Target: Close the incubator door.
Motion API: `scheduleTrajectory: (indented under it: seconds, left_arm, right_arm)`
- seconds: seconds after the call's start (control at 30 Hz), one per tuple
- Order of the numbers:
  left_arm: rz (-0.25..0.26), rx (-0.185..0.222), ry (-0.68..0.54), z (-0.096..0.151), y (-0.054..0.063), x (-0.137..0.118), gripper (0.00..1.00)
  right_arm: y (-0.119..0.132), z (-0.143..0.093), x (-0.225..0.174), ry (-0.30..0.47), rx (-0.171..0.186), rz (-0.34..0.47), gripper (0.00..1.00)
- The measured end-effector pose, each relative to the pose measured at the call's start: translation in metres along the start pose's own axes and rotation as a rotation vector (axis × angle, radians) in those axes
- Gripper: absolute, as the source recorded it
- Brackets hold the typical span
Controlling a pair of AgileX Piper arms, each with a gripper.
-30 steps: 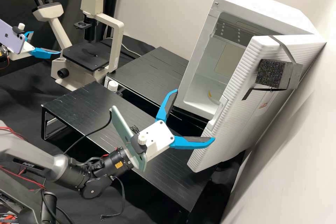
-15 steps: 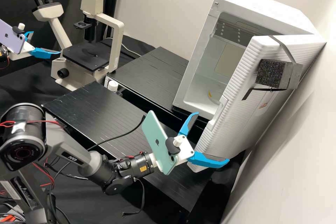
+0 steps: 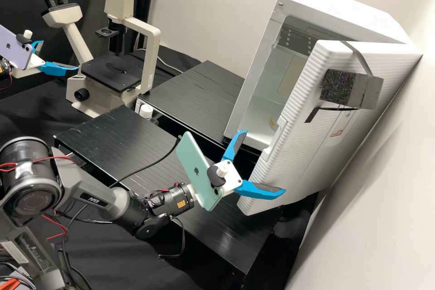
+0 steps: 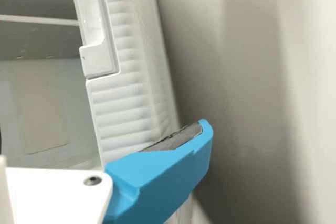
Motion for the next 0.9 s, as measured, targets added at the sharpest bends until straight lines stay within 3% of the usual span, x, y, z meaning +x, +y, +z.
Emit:
scheduleTrajectory:
  seconds: [0.1,0.3,0.5,0.63,0.77,0.9]
  left_arm:
    - [0.000,0.000,0.000,0.000,0.000,0.000,1.00]
    - [0.000,0.000,0.000,0.000,0.000,0.000,1.00]
    - [0.000,0.000,0.000,0.000,0.000,0.000,1.00]
    - [0.000,0.000,0.000,0.000,0.000,0.000,1.00]
    - [0.000,0.000,0.000,0.000,0.000,0.000,1.00]
    - [0.000,0.000,0.000,0.000,0.000,0.000,1.00]
  right_arm:
    - [-0.011,-0.012,-0.002,0.041,0.025,-0.065,1.00]
    - [-0.036,-0.043,-0.011,0.216,-0.003,-0.240,1.00]
    - [-0.040,-0.054,-0.015,0.279,0.004,-0.261,1.00]
    - [-0.048,-0.056,-0.025,0.300,0.057,-0.252,1.00]
    - [-0.054,-0.055,-0.034,0.310,0.084,-0.277,1.00]
    - [-0.055,-0.053,-0.038,0.294,0.143,-0.299,1.00]
